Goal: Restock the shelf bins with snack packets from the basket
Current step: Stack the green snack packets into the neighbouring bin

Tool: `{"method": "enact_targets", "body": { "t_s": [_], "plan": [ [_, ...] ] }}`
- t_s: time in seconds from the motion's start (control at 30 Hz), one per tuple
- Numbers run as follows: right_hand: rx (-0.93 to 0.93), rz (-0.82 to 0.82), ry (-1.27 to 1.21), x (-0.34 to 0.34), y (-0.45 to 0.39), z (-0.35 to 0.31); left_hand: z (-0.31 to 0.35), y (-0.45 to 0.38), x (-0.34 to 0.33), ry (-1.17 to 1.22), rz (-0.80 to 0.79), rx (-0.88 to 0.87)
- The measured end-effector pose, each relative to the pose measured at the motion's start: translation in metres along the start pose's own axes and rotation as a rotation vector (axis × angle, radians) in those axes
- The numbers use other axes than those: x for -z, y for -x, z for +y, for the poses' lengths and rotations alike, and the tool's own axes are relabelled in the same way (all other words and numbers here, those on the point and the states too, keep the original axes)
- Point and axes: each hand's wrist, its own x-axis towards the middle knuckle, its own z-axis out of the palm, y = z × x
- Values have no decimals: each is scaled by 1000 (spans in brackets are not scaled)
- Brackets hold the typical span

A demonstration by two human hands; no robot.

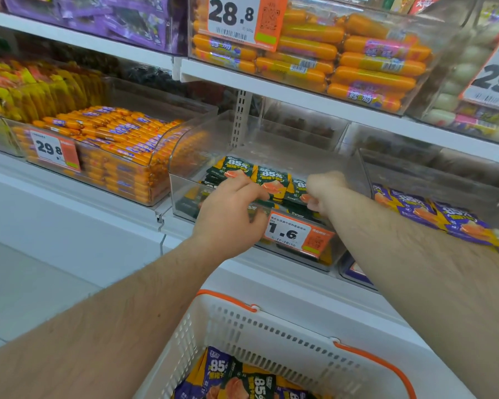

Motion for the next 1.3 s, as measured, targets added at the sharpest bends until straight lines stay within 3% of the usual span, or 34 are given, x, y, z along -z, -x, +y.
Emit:
{"method": "enact_targets", "body": {
  "t_s": [0.07, 0.13, 0.23, 0.3, 0.4, 0.47, 0.57, 0.63, 0.7, 0.9, 1.07, 1.3],
  "plan": [
    [276, 95, 276, 5, 21, 1, 5, 6, -2, 15, -34, -23],
    [723, 208, 368, 9, 40, 8, 9, 12, -4, 28, -170, 16],
    [1410, 353, 225, 9, 71, 26, 10, 20, -3, -73, -719, 184],
    [1585, 304, 154, 6, 91, 51, 9, 28, -1, -200, -1146, 259],
    [1548, 89, 177, -14, 105, 126, 9, 43, -3, -340, -1491, 266],
    [1346, -93, 328, -30, 103, 194, 7, 50, -7, -375, -1527, 259],
    [857, -413, 680, -39, 93, 281, 5, 54, -17, -368, -1497, 245],
    [594, -543, 879, -35, 93, 323, 3, 57, -23, -365, -1512, 254],
    [449, -644, 992, -33, 97, 353, 1, 60, -30, -372, -1548, 263],
    [350, -843, 1151, -61, 108, 392, -3, 59, -48, -417, -1594, 257],
    [396, -809, 1196, -77, 114, 411, -8, 59, -54, -412, -1598, 277],
    [650, -767, 1320, -67, 124, 386, -8, 57, -45, -394, -1575, 295]
  ]
}}
